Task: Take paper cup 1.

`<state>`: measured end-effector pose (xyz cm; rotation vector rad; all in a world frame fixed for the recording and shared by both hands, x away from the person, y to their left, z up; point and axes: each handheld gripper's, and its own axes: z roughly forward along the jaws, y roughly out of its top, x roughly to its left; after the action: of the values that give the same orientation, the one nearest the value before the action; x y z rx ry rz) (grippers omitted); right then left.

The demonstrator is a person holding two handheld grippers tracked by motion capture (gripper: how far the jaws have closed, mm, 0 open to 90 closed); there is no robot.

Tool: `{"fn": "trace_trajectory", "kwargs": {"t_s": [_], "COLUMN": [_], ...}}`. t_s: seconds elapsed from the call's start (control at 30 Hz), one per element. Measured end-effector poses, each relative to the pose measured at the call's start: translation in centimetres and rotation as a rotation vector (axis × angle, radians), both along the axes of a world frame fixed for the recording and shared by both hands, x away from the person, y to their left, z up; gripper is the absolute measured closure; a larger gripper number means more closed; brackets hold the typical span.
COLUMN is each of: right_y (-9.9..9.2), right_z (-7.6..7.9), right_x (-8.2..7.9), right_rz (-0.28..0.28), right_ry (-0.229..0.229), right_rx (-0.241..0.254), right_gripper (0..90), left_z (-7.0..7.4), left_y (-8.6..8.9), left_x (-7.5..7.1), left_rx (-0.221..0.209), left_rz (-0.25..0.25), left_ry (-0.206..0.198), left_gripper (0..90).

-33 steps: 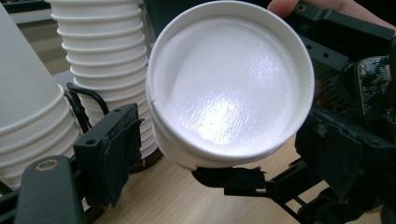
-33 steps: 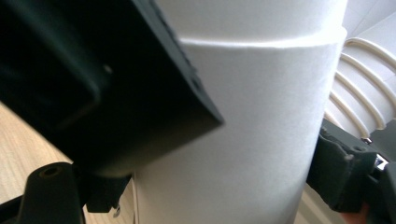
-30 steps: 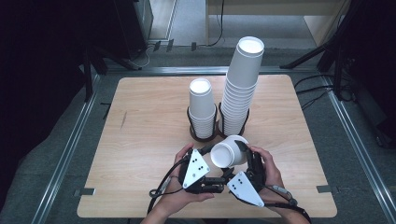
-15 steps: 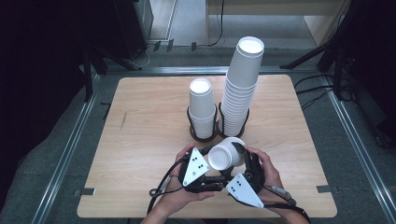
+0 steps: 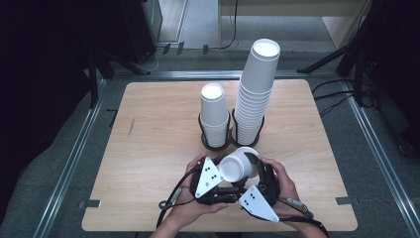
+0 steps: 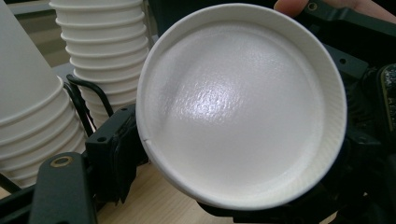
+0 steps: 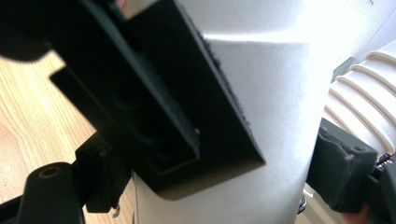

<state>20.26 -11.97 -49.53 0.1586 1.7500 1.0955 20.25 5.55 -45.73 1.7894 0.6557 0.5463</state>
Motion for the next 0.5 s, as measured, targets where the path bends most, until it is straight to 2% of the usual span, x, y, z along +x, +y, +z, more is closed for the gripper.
{"fn": "trace_trajectory", "kwargs": {"t_s": [0.17,0.33,0.5], "right_y": [0.03,0.02,0.10], "right_z": [-0.01,-0.05,-0.14], "right_x": [0.02,0.02,-0.11], "right_rz": [-0.002,-0.005,-0.023], "right_ry": [0.003,0.000,0.003], "right_rx": [0.001,0.001,0.019], "right_gripper": [17.2,16.0,13.5], "left_z": [-0.01,-0.03,-0.04], "left_y": [0.23,0.22,0.42], "left_x": [0.11,0.05,0.09], "left_rx": [-0.013,-0.011,-0.031], "left_rz": [-0.006,-0.009,-0.016], "left_ry": [0.011,0.003,0.008], "left_gripper": [21.0,22.7,23.7]}}
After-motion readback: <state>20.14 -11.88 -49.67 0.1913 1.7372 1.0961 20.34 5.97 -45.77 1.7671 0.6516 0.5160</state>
